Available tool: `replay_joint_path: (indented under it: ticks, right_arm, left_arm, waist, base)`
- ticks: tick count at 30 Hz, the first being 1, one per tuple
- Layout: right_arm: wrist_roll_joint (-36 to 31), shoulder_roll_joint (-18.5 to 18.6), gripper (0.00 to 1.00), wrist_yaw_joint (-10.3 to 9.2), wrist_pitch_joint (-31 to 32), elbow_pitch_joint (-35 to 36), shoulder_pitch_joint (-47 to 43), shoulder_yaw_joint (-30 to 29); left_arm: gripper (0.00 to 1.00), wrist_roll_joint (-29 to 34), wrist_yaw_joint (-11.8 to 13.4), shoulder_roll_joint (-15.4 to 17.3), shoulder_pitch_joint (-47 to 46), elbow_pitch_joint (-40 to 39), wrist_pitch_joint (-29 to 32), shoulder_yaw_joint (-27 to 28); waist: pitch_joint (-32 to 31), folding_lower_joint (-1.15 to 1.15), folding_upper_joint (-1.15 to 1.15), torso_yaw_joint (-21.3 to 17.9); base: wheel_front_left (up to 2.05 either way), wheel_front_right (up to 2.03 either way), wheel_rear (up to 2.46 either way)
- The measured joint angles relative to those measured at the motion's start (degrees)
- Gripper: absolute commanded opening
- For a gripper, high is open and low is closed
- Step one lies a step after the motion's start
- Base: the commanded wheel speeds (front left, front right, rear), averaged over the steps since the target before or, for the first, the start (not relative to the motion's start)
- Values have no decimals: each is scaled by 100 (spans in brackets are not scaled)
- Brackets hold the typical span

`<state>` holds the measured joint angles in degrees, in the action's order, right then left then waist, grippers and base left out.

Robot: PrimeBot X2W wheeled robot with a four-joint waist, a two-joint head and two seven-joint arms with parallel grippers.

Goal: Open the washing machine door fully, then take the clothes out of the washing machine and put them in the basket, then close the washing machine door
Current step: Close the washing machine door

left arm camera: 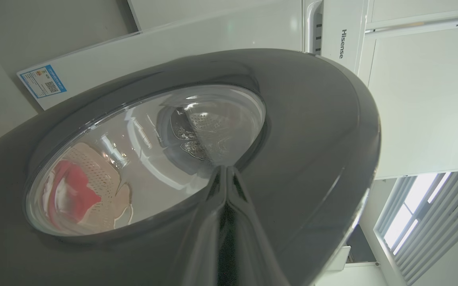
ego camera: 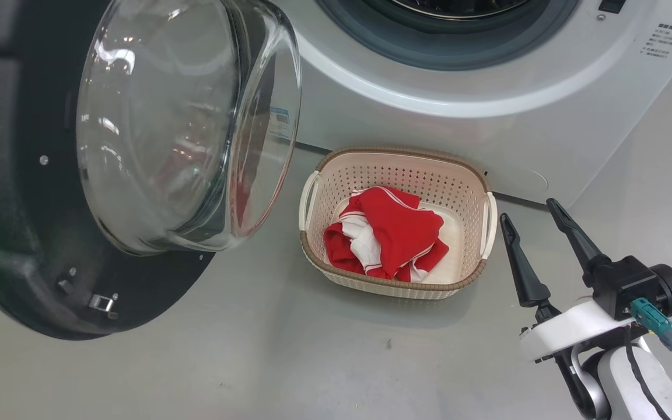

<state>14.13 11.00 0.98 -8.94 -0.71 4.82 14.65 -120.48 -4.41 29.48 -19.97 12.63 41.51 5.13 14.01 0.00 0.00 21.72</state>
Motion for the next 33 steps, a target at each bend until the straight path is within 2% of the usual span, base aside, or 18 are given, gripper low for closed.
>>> replay_joint_path:
  ticks: [10,21,33]
  right_arm:
    - [29,-48,100,-5,-38,-65,1,40]
    - [53,-219,100,-7,-153,-160,2,99]
    - [98,-375,100,-7,-281,-302,37,135]
  left_arm:
    - [0,0,-94,12,181,-527,567,-274]
    - [0,33,-144,3,401,-1182,1014,-630]
    - [0,99,-146,-145,623,-1626,1065,-840]
  waist:
    - [-100,0,0,-156]
    - [-193,0,0,-503]
    - [-271,0,0,-1082]
  base:
    - [0,0,0]
    - [0,0,0]
    - [0,0,0]
